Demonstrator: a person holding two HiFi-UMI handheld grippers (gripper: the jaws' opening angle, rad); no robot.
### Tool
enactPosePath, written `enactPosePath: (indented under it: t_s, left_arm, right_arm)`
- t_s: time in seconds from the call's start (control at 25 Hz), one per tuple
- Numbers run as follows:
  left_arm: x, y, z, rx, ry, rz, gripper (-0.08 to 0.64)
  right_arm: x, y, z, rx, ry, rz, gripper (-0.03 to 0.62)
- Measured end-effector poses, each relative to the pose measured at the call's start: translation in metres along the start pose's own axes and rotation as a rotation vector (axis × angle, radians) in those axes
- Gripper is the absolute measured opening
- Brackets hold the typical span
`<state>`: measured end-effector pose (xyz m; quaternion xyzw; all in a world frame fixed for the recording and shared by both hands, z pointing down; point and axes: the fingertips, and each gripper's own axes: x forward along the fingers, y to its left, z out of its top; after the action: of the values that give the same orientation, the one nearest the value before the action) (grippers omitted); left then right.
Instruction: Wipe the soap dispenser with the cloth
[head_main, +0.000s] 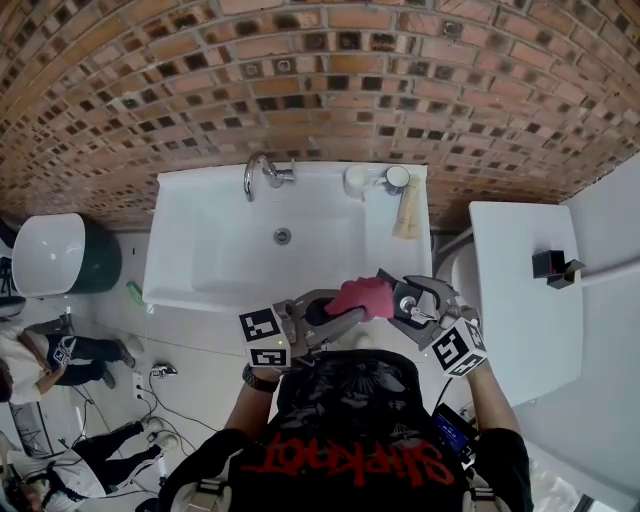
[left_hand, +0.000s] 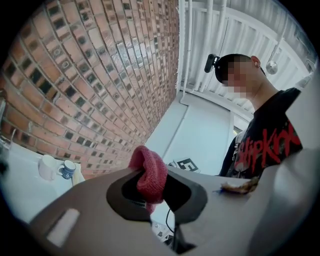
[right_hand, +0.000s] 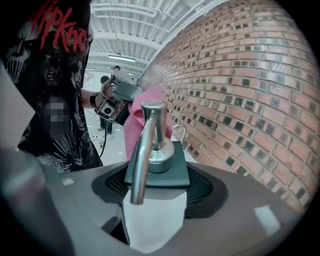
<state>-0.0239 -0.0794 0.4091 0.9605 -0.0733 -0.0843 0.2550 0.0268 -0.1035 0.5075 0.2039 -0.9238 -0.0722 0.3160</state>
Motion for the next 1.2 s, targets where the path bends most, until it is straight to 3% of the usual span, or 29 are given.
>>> enactPosePath:
  t_s: [0.36,0.56,0.8,1.0,1.2]
  left_arm:
    - [-0.002,0.015,-0.004,-0.006,0.017,0.048,0.034]
    - [-0.011,0.029,-0.018,0.023,0.055,0.109,0.034]
    - [-0.026,0.05,-0.029,0.027,0.083,0.198,0.037]
    - [-0.022,0.029,0.001,0.028,0.039,0.127,0.038]
    - [-0.007,-0.016,0.025,0.2,0.025,0.01,0.038]
  right_arm:
    - [-0.016,0.014,0.046,-0.026,-0.051,0.031,0.304]
    - [-0.038,0.014,0.067,0.002,-0.11,0.032,0.304]
    - [-0.071,0.009,0.104,-0.035,-0.21,0.035,0.304]
    - [-0.085,0.006,0.105,-0.029,-0.198,-0.002,0.304]
    - [-0.064,0.006,0.066,0.081,-0.034,-0.038,0.304]
